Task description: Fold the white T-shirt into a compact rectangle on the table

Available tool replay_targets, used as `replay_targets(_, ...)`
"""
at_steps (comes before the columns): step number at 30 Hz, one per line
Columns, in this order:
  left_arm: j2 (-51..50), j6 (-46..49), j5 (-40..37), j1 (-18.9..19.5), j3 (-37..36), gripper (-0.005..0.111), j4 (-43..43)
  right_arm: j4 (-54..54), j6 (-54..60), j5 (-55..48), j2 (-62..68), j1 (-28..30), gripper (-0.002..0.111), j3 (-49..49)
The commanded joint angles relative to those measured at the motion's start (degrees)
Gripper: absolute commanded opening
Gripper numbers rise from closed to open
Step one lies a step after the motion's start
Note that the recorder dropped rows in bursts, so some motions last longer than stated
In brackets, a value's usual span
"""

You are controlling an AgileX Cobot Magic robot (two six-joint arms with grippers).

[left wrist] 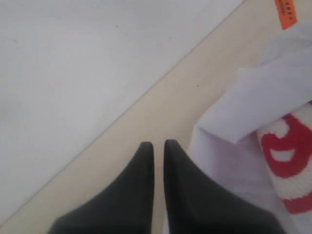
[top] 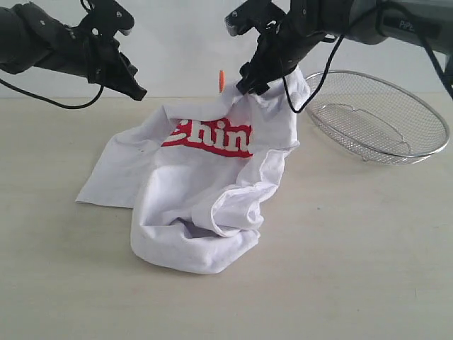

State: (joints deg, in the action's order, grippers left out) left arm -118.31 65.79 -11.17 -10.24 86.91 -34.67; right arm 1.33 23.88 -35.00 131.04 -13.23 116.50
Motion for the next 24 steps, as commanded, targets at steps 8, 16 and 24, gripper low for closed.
replay_targets(8,7.3,-4.7,-15.7,0.4,0.4,0.005,0.3,11.4,-13.1,-12.2,-13.9,0.1,0.023,0.2)
replay_targets(16,6.2,-5.0,-30.3,-3.2,-6.7,0.005,-0.4,0.4,-9.2,-35.0,-17.3,0.1,0.000,-3.3)
replay_targets(24,3.8,-4.2,-19.0,-5.2,-15.4,0.005,0.3,-15.0,-3.2,-35.0,-19.3,0.1,0.000,-24.5)
